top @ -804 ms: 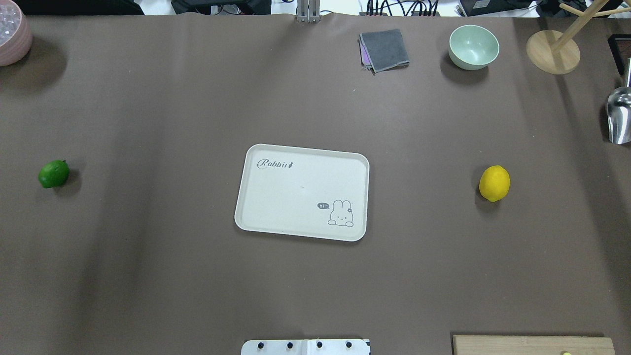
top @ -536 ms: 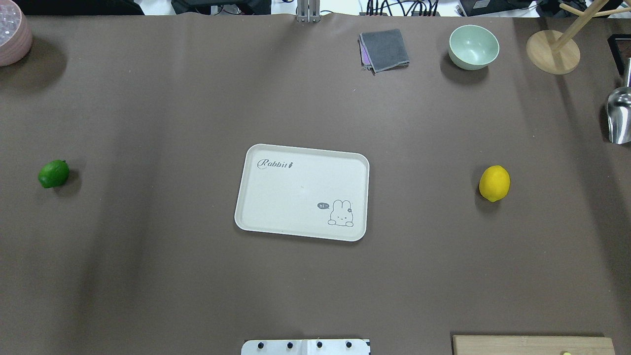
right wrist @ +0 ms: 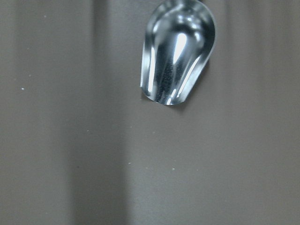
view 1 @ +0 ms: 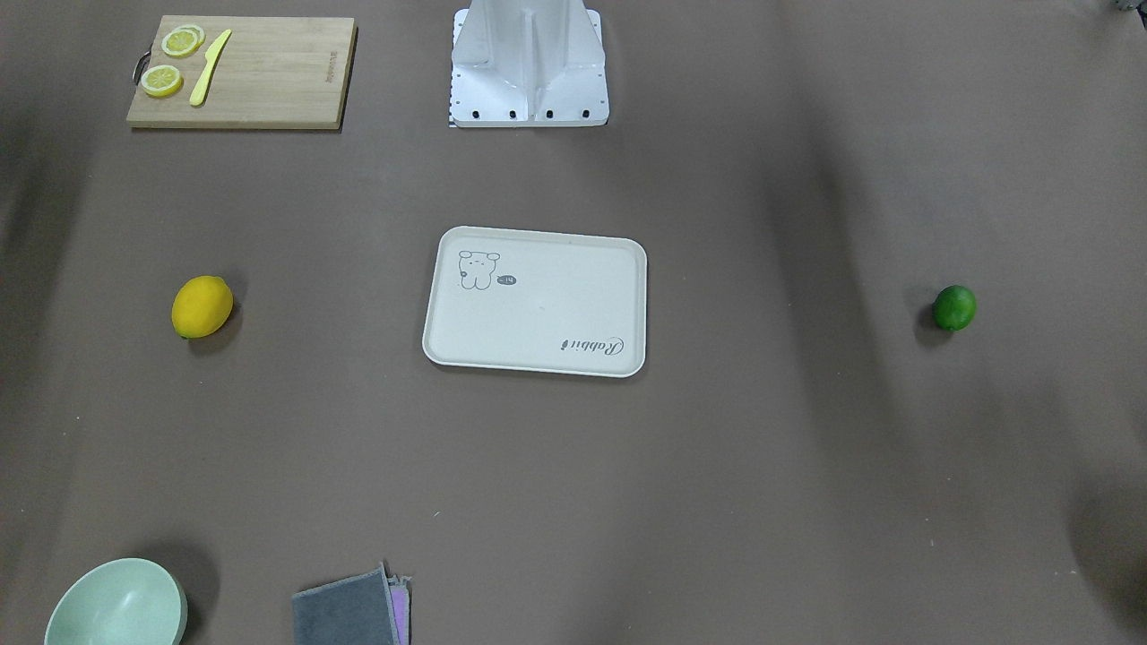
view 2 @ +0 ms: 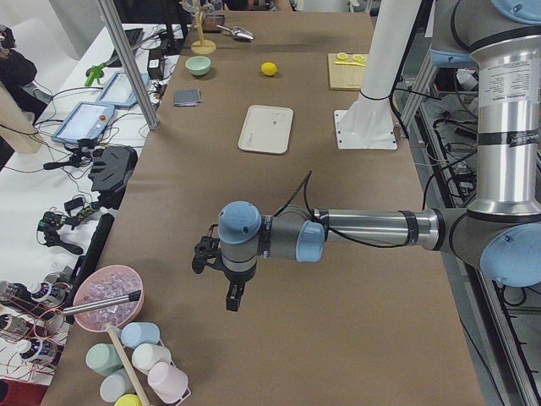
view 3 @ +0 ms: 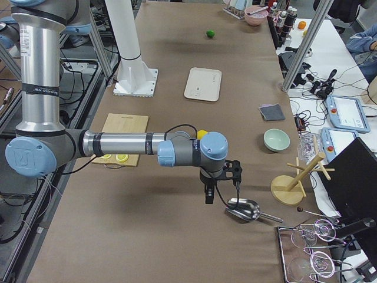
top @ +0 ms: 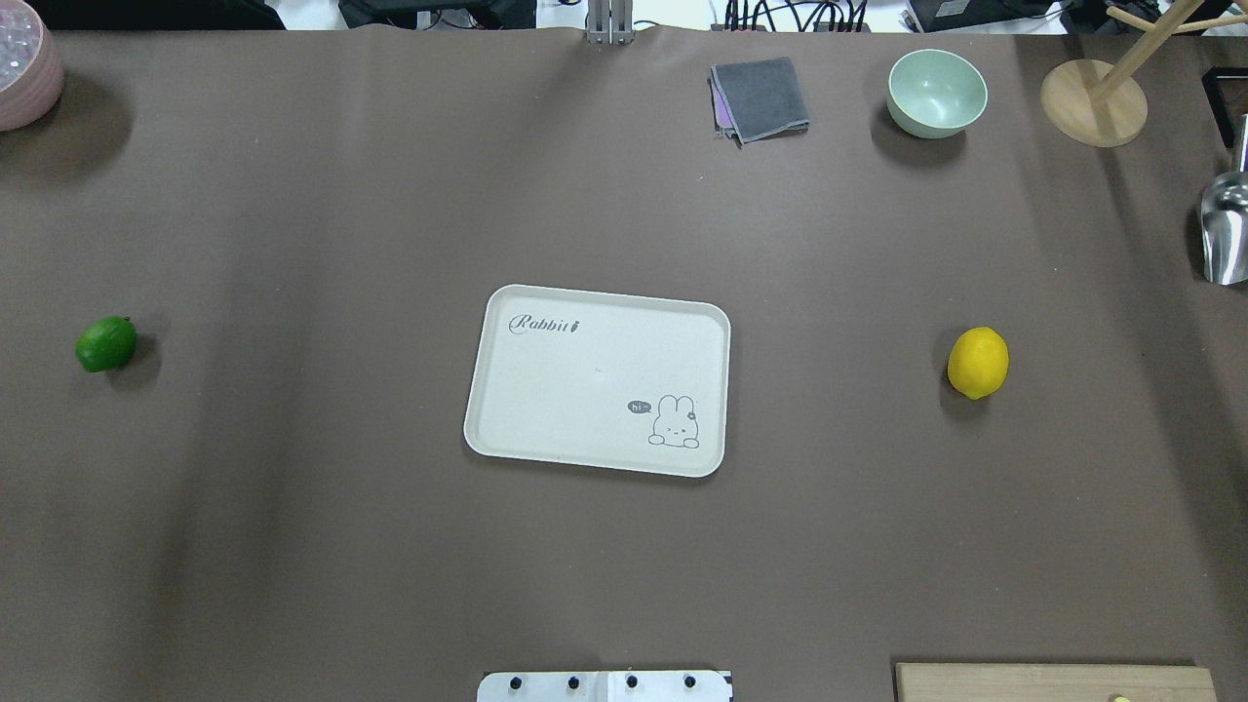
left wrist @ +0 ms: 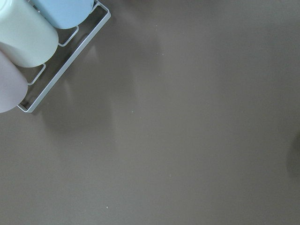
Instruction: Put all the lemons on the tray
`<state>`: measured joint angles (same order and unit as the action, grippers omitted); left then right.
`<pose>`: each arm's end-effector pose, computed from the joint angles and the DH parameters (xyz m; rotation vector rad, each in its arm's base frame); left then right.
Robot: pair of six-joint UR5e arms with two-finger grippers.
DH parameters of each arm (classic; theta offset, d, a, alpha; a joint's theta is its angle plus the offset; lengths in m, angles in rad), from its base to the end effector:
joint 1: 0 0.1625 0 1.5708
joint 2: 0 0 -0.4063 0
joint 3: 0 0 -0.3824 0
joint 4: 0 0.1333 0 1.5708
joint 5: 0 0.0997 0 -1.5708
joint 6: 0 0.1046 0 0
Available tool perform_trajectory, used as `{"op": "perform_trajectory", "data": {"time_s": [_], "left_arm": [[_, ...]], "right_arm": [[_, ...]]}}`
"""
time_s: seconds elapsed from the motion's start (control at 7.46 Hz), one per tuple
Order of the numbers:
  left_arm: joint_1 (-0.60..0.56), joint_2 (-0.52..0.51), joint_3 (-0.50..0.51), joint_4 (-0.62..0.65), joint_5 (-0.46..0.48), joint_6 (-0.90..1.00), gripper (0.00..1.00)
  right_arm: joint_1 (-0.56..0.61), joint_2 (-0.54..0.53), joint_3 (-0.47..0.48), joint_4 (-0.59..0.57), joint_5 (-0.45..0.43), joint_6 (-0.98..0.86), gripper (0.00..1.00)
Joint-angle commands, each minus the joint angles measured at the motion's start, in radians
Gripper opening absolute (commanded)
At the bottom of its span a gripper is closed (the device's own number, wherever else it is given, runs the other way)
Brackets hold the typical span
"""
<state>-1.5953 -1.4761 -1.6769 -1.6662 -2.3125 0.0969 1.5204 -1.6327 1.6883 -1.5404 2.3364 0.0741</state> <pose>-0.0737 -0.4496 0.6287 0.1467 0.7338 0.1086 0.0374 -0.4650 0.6133 0.0340 -0.7687 -0.0104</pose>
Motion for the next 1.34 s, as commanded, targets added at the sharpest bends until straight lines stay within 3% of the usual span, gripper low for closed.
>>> {"op": "perform_trajectory", "data": {"time_s": [0.0,0.54,0.8,0.94,1.21], "left_arm": [[0.0,0.002,0.008,0.0,-0.002,0.0,0.98],[0.001,-0.001,0.049,-0.009,-0.01,0.003,0.98],[0.003,-0.071,0.092,0.002,-0.012,-0.026,0.97],[0.041,-0.113,0.098,0.0,-0.03,-0.171,0.97],[0.135,-0.177,0.103,-0.003,-0.042,-0.286,0.97]], "right_arm": [[-0.109,0.019,0.034,0.002,0.012,0.072,1.0],[-0.257,0.089,0.096,-0.05,0.009,0.235,1.0],[-0.366,0.138,0.116,-0.05,-0.005,0.419,1.0],[-0.412,0.172,0.116,-0.047,-0.006,0.537,1.0],[-0.497,0.205,0.123,-0.05,-0.019,0.605,1.0]]}}
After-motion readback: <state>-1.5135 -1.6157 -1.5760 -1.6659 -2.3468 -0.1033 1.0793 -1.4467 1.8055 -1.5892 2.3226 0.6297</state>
